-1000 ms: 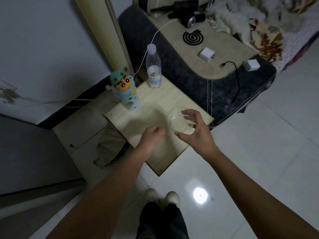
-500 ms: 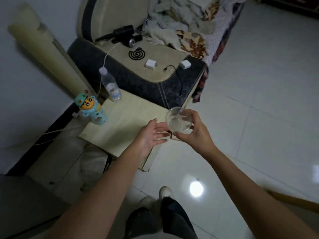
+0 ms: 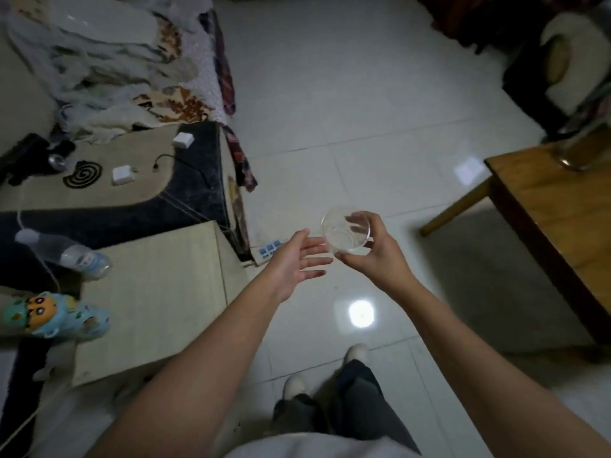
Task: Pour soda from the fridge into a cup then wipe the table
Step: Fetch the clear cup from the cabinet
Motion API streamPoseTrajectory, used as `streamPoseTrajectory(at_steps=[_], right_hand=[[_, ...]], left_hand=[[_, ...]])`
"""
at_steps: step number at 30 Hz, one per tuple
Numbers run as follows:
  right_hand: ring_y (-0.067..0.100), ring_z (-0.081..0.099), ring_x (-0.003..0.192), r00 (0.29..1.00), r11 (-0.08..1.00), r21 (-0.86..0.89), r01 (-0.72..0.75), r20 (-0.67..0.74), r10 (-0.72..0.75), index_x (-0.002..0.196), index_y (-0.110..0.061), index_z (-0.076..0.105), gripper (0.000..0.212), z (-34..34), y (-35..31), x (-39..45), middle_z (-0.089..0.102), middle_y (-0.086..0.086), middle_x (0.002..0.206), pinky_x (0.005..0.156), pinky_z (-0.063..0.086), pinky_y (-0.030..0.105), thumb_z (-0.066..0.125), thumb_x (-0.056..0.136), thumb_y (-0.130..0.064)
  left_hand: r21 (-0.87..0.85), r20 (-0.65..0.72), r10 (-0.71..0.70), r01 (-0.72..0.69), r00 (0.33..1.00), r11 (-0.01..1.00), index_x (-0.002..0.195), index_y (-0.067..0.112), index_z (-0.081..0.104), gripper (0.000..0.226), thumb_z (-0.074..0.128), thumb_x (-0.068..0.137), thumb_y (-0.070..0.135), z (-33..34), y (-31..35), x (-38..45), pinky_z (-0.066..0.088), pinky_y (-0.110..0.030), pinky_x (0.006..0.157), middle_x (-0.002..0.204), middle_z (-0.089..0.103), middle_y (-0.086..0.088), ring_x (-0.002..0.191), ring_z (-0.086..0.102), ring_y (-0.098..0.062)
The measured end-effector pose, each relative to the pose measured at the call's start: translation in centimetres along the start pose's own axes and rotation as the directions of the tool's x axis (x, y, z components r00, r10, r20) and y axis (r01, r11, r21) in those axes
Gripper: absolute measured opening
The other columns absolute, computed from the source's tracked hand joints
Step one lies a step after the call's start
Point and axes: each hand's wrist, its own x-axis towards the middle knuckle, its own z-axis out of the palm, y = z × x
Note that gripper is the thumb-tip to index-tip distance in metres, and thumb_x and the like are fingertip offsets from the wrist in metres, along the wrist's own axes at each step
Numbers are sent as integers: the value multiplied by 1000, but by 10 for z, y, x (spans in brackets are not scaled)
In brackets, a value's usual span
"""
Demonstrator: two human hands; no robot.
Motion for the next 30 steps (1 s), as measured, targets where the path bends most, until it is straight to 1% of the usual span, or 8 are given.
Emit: streamPoseTrajectory(at_steps=[6,9,12,19,23,26,28,30], right_hand=[[6,49,111,965,991,24,-130,-227,132,121,-29,42,61,-65,27,-86,49,-19,119,94,45,28,76,71,-24],[3,48,109,924,983,30,-179,-338,178,120,-32,40,62,-95,37,-130,46,-24,114,93,45,26,77,71,-26],[3,47,106,871,973,58,-223,-436,225,120,-30,40,62,-124,48,-180,44,-27,109,90,44,23,77,71,-25],[9,47,108,703,924,174,-340,-605,373,120,-30,41,63,-176,85,-307,46,-13,117,82,40,18,78,71,-18],[11,50,107,596,896,205,-393,-685,418,121,-28,42,63,-197,100,-372,48,-13,116,84,45,22,78,70,-18],[14,50,109,518,877,236,-419,-730,445,123,-26,43,64,-210,108,-412,49,-11,118,87,47,27,78,70,-18],[14,51,110,466,869,264,-418,-759,455,123,-25,42,64,-216,113,-437,51,-8,121,87,45,24,78,71,-19],[14,51,111,411,858,299,-418,-780,472,123,-25,41,64,-222,118,-460,51,-6,126,87,43,22,77,71,-18]], left_hand=[[218,187,-85,43,979,975,96,9,61,38,33,98,34,83,-37,-14,53,-35,70,97,66,-9,85,67,-23],[322,259,-126,38,958,946,102,7,61,39,33,98,34,127,-59,-26,54,-35,72,100,66,-11,87,67,-23],[405,319,-168,26,933,914,104,5,61,40,34,98,34,172,-86,-42,55,-38,77,103,67,-13,88,67,-24],[580,441,-321,6,838,815,106,7,62,41,32,98,34,268,-170,-96,55,-33,70,99,68,-9,83,68,-20],[646,477,-408,4,778,763,114,4,60,45,31,98,34,312,-216,-125,53,-37,78,99,67,-10,87,67,-23],[695,502,-465,-21,729,719,109,5,60,43,30,98,34,342,-243,-145,51,-39,85,96,67,-8,87,65,-23],[722,520,-495,-48,696,691,107,7,60,41,32,98,35,361,-260,-156,51,-41,86,93,67,-7,86,65,-22],[748,528,-523,-75,669,660,109,6,60,42,32,98,36,378,-277,-164,52,-40,83,93,67,-7,86,66,-22]])
